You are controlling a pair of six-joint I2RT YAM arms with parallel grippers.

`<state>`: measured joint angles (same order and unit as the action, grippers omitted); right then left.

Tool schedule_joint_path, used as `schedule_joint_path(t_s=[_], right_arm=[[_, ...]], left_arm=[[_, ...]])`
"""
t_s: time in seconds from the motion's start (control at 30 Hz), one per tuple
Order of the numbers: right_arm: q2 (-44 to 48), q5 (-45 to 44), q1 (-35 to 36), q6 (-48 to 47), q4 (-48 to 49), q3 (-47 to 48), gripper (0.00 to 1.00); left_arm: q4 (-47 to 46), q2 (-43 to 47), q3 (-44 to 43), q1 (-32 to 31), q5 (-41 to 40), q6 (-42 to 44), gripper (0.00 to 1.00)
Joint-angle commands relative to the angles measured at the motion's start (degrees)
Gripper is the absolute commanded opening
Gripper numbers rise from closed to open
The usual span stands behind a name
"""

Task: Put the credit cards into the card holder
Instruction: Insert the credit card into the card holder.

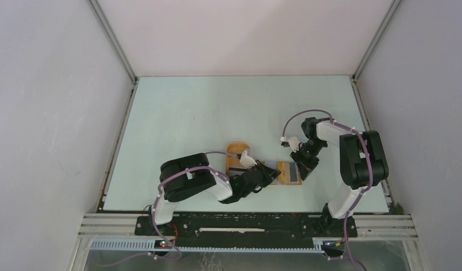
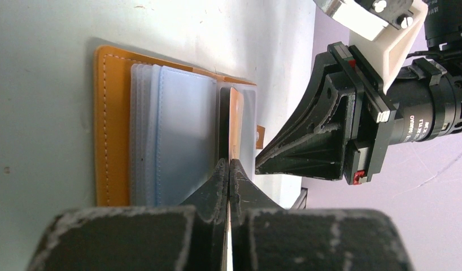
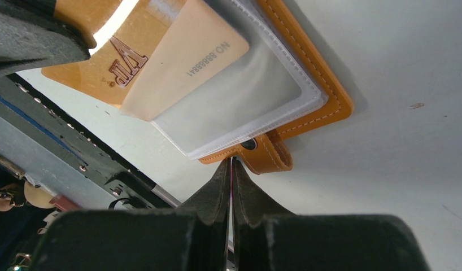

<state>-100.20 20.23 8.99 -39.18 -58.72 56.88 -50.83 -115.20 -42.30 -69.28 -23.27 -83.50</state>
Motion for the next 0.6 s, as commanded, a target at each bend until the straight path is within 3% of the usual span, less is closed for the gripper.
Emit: schedule_joint_path(t_s=[0.0, 0.5, 0.57], right_arm=[[0.95, 0.95, 0.76, -0.90, -0.65, -0.02, 0.09], [1.83, 1.22, 1.38, -1.19, -0.88, -0.02, 0.09], [1.93, 1.22, 1.38, -1.17, -0.92, -0.02, 0.09]], left_arm=[[3.35, -1.16, -1.55, -0.66, -4.18, -2.54, 0.00], [4.07, -1.94, -2.38, -1.12, -2.54, -6.50, 0.00], [3.99, -2.13, -2.56, -1.12, -1.54, -6.87, 0.05]])
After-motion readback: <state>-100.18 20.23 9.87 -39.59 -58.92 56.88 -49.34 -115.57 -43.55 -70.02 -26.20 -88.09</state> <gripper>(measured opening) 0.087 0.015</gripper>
